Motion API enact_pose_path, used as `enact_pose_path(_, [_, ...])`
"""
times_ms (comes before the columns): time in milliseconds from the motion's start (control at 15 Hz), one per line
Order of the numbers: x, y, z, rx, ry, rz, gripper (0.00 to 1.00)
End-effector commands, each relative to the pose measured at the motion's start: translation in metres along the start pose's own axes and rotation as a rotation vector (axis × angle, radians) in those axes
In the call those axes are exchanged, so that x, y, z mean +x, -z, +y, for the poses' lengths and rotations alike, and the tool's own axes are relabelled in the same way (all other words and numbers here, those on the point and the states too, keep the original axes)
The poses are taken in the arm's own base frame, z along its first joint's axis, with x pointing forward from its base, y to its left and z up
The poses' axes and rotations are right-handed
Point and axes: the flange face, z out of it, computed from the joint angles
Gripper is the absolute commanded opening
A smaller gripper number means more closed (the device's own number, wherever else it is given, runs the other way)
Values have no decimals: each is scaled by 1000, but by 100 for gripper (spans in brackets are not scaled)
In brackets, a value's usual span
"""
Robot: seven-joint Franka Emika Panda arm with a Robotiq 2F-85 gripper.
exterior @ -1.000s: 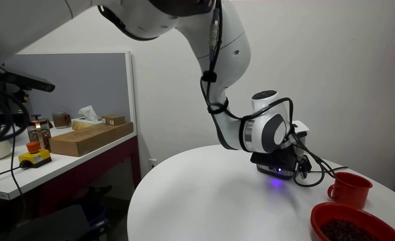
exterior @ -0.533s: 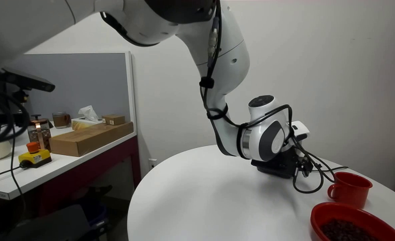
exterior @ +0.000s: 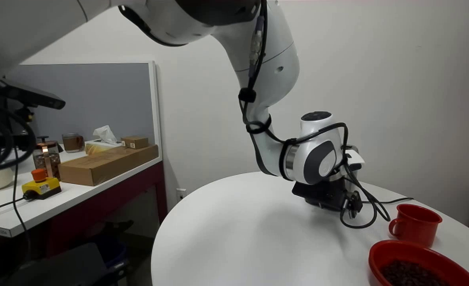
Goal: Turn off the toaster
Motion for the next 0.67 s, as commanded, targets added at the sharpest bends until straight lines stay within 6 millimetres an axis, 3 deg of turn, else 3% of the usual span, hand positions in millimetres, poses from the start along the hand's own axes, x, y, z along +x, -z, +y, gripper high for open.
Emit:
enact_pose_path(0, [2, 2, -5, 26, 24, -101, 100])
enact_pose_path(333, [-1, 7, -9, 54, 21, -221, 100])
enact_pose_path(600, [-8, 33, -16, 145, 99, -402, 100])
